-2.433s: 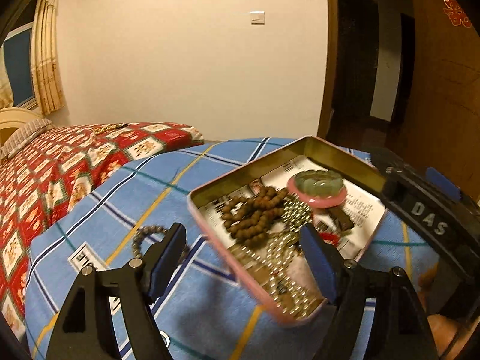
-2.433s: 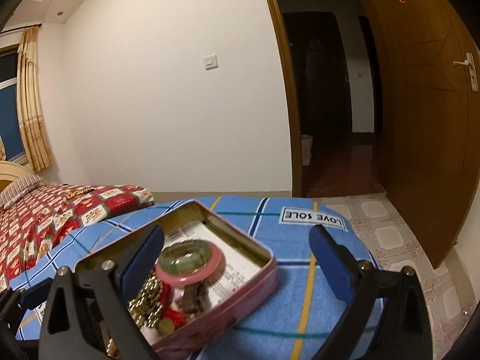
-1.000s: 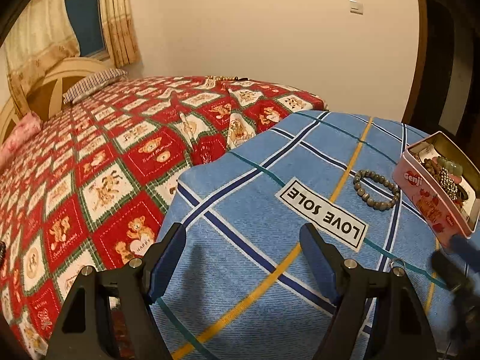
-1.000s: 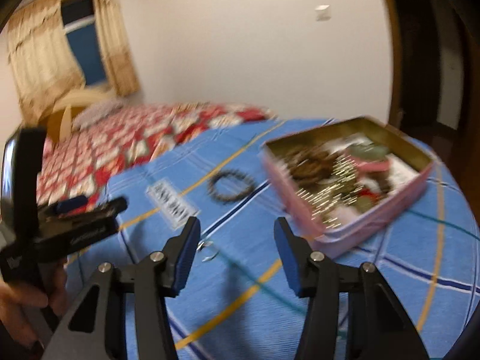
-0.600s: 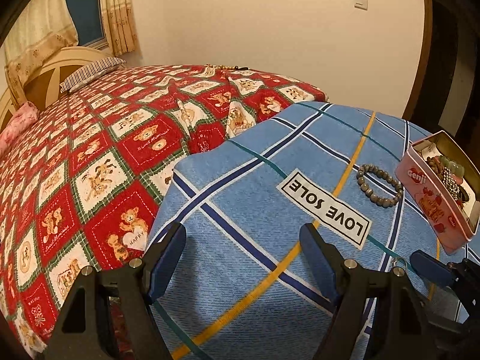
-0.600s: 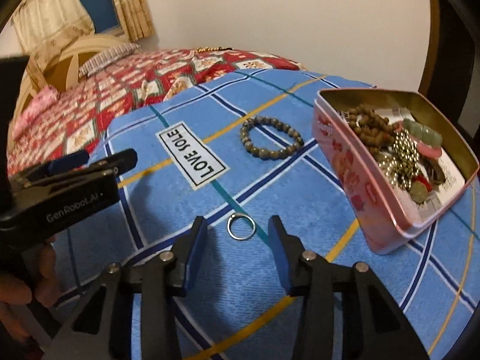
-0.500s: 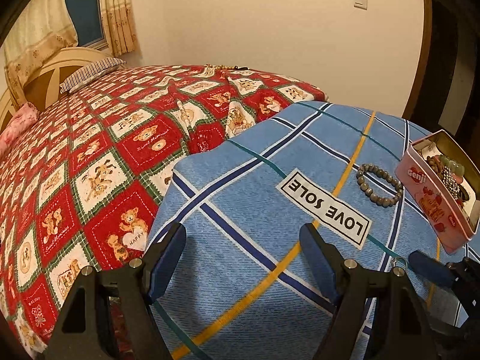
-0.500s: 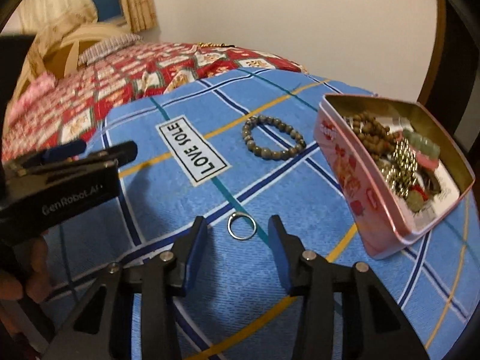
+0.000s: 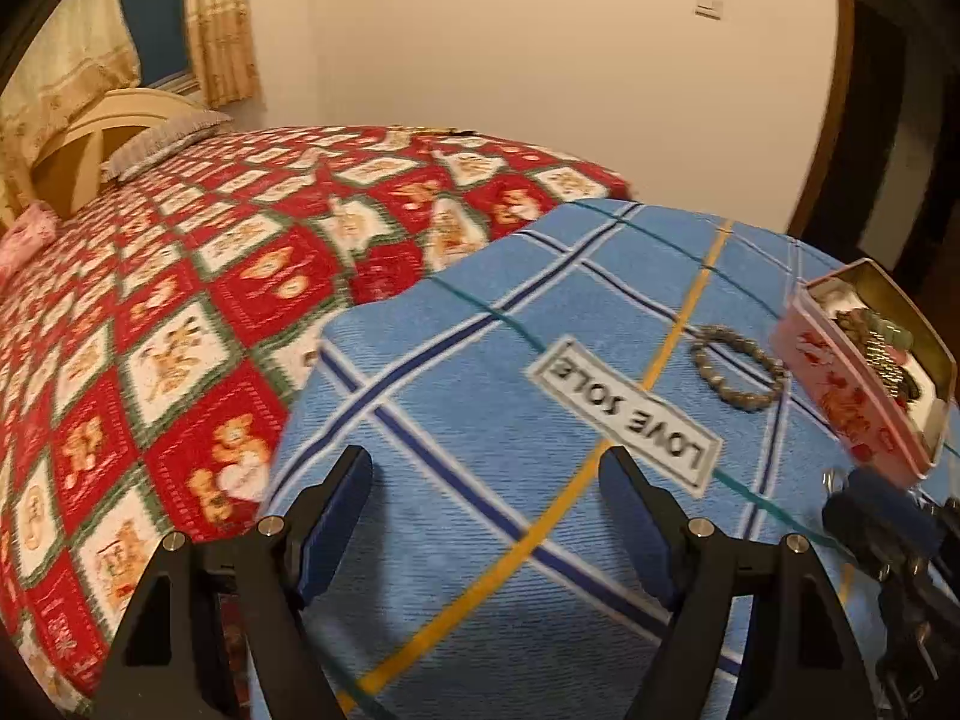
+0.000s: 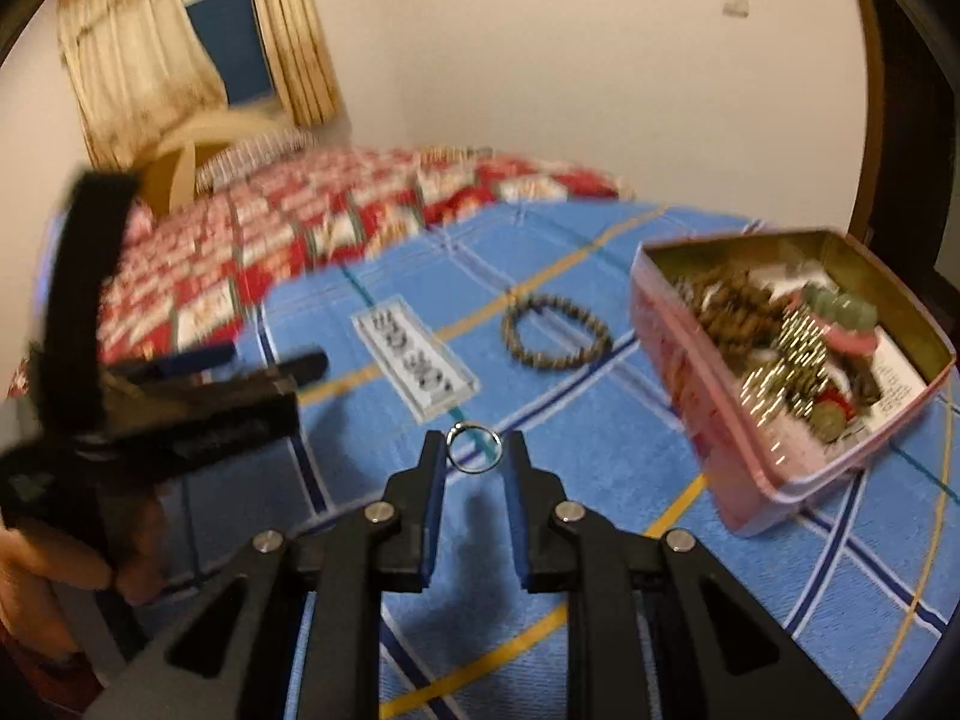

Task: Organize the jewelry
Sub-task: 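Grasp the silver ring with the right tool while the left grasps the wooden bead bracelet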

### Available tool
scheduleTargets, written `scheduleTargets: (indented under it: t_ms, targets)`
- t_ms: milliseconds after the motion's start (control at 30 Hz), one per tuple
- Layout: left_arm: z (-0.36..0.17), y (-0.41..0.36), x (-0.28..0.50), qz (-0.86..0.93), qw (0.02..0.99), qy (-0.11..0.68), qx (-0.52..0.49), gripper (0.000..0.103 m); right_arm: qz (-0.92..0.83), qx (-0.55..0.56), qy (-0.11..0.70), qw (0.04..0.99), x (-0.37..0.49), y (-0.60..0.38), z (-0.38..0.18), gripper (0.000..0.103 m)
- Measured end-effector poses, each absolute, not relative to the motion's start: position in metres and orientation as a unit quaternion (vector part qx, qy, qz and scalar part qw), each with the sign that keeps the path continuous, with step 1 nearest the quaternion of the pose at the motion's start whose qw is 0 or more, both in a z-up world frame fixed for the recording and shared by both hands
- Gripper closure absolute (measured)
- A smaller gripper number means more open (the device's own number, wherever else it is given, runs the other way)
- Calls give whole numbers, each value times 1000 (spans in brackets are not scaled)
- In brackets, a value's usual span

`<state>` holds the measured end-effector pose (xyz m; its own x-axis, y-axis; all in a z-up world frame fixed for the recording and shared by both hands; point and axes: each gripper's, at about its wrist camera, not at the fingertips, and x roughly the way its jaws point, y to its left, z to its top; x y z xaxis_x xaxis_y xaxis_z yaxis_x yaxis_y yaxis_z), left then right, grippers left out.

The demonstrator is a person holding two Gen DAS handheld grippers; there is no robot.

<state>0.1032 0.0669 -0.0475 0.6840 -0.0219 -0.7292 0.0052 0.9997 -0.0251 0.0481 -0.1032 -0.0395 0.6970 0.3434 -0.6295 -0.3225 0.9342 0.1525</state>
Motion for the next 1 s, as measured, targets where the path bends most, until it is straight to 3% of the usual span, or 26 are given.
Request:
scheduleTargets:
  t_ms: [400,733,800,867,900,967,1000]
  targets:
    - [-42,-22,141,-164,906,389,33,25,70,25,256,964,44,-137,-12,81]
    - [-62,-63,175,-167,885,432,54,22,38,55,248,967,50,-166,-6,81]
    - [-60,-57,175,-165,887,429,38,33,38,55,251,966,51,-167,-7,81]
    - [-59,-47,176,-153,892,425,21,56,39,59,254,965,51,-169,-8,81]
    - [-59,-44,177,-150,893,424,14,60,41,61,254,964,51,-170,-8,81]
    - [-59,-36,178,-150,893,425,-4,85,41,64,255,964,51,-170,-9,81]
    - [-60,-34,179,-153,892,425,-11,87,42,65,257,963,51,-170,-9,81]
